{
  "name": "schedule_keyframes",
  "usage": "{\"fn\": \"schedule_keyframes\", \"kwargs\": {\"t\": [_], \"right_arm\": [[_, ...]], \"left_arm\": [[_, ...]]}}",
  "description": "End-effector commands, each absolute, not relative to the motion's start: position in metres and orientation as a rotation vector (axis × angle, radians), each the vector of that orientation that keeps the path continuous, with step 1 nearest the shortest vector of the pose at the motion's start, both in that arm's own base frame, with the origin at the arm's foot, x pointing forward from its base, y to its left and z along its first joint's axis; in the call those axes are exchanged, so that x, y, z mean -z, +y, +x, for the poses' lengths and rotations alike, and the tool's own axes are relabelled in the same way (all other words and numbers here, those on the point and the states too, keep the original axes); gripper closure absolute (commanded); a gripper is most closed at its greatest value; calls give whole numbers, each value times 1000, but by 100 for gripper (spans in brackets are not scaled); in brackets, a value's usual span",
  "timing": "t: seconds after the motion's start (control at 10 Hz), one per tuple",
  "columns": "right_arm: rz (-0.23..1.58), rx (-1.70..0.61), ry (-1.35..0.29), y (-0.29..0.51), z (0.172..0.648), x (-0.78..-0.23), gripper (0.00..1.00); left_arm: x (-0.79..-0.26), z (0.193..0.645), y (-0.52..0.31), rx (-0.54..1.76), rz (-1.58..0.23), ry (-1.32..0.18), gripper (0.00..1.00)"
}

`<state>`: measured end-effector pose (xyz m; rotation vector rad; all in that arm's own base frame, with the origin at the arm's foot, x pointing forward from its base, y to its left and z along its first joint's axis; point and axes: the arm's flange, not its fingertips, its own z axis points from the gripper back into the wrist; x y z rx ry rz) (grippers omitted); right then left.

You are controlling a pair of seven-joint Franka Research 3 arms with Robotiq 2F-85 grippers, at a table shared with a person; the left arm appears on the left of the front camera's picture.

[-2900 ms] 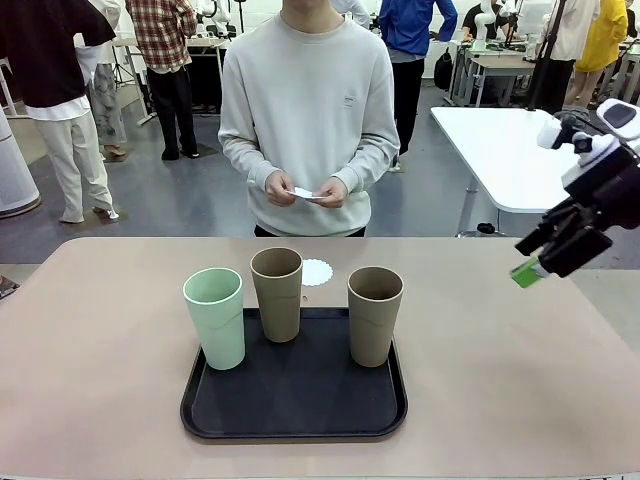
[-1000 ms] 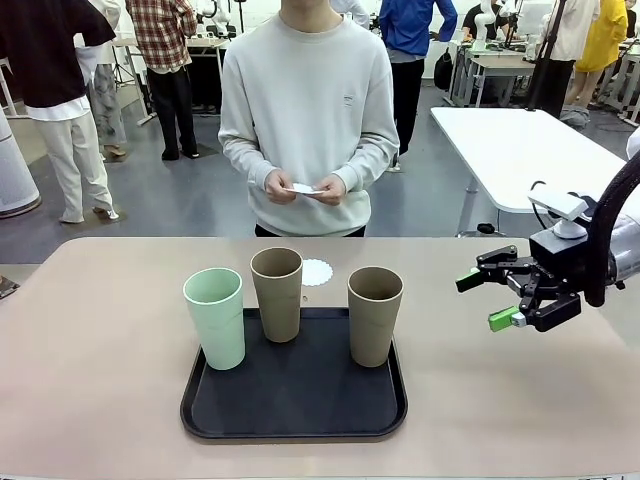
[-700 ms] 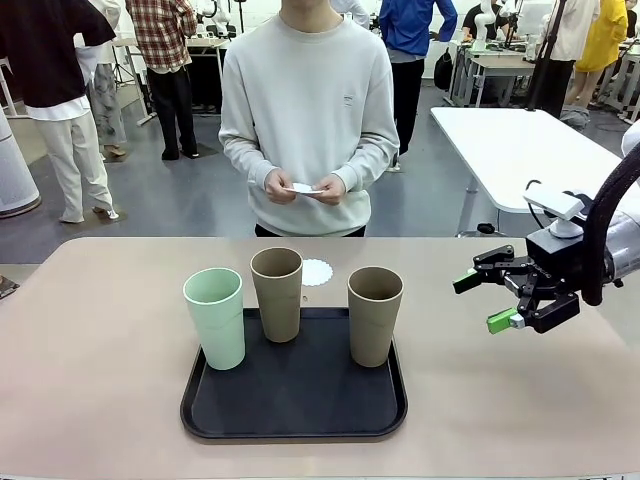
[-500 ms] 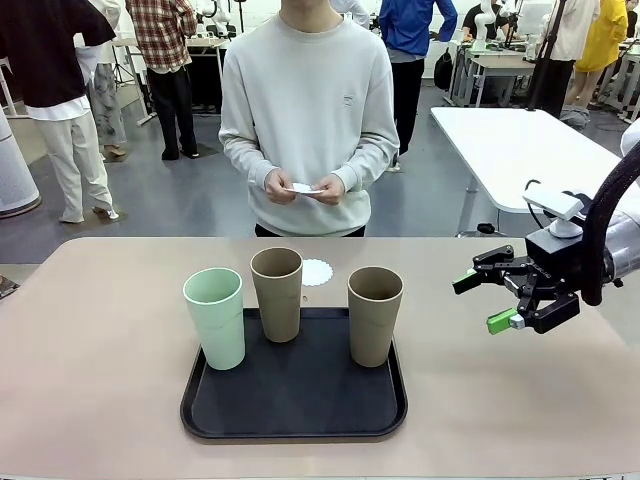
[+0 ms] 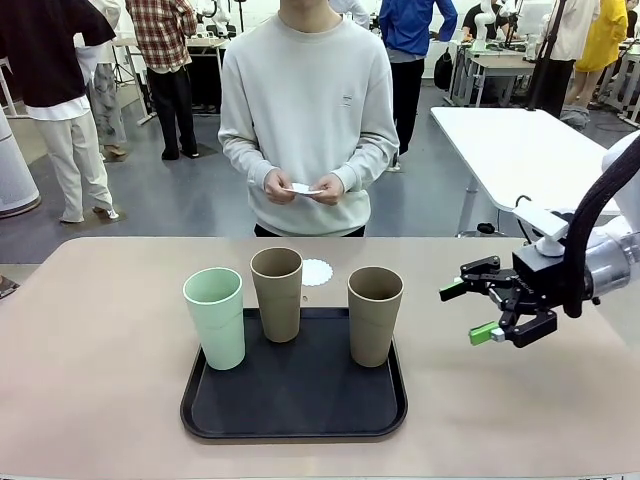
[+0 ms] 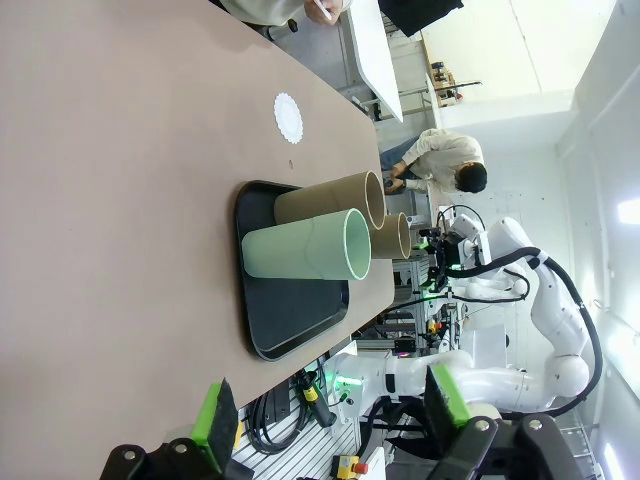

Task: Place coasters on the table and set cups on them.
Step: Pick up one Reusable plastic cup and place it on a coaster set by the human.

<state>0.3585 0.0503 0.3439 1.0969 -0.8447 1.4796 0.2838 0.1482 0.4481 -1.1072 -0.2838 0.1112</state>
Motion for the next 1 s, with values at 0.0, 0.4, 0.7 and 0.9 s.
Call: {"fn": "schedule_keyframes", "kwargs": {"t": [0.0, 0.4, 0.7, 0.9], "right_arm": [[1090, -1463, -921, 57, 365, -324, 0], [1041, -1333, -976, 70, 378, -300, 0], [1056, -1357, -940, 89, 381, -288, 0], [1041, -1355, -920, 97, 385, -281, 0]], "left_arm": [[-447, 284, 148, -94, -1118, -296, 0], [-447, 284, 148, -94, -1118, -296, 0], [-447, 284, 148, -94, -1118, -296, 0], [-447, 284, 148, -94, -1118, -296, 0]]}}
